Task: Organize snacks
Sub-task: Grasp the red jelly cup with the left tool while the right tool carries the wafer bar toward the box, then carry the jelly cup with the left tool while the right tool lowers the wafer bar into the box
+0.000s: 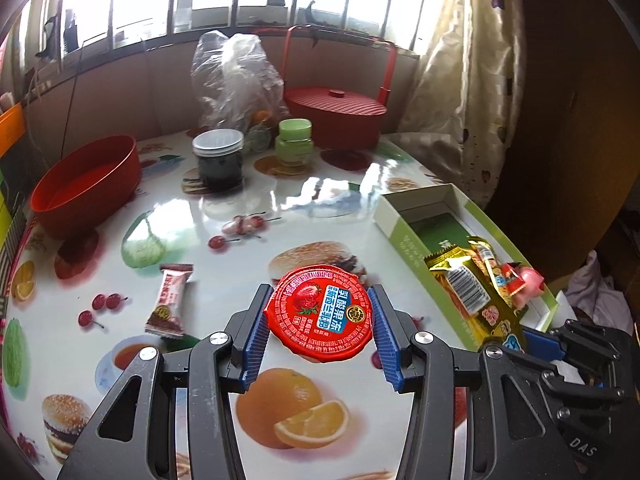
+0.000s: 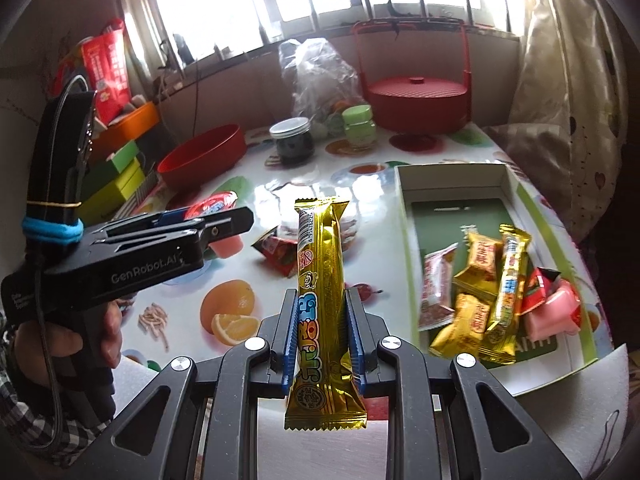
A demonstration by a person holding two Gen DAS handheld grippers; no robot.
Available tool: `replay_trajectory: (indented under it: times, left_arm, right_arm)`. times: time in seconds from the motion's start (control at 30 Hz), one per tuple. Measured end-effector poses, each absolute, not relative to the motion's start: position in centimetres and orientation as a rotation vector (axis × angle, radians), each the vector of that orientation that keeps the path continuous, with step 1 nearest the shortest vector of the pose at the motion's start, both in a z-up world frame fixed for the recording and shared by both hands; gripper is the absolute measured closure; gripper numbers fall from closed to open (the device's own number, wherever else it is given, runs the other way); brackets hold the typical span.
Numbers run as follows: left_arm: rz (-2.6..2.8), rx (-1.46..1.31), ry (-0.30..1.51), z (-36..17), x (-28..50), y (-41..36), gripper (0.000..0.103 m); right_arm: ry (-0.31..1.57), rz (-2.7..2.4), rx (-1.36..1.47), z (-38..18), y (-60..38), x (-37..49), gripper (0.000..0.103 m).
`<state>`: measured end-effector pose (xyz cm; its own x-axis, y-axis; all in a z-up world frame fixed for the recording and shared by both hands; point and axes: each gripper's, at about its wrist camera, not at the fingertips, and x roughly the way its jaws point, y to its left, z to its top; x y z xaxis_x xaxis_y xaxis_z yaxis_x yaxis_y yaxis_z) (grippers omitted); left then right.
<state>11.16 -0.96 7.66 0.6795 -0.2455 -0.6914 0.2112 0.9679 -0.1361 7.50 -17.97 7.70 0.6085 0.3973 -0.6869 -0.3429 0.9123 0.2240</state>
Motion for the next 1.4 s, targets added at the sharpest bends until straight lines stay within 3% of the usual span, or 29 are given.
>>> replay_trajectory:
  times: [0.93, 1.4]
  left_arm:
    - [-0.457, 0.011, 0.798, 8.9, 14.0, -10.4, 0.054]
    - [-0.505, 0.023, 0.857, 6.6, 16.4, -14.1, 0.054]
  right_arm:
    - [0.775, 0.205, 0.148, 8.5, -27.7, 7.3, 0.082]
    - [0.827, 0.108, 0.159, 6.6, -30.5, 9.7, 0.082]
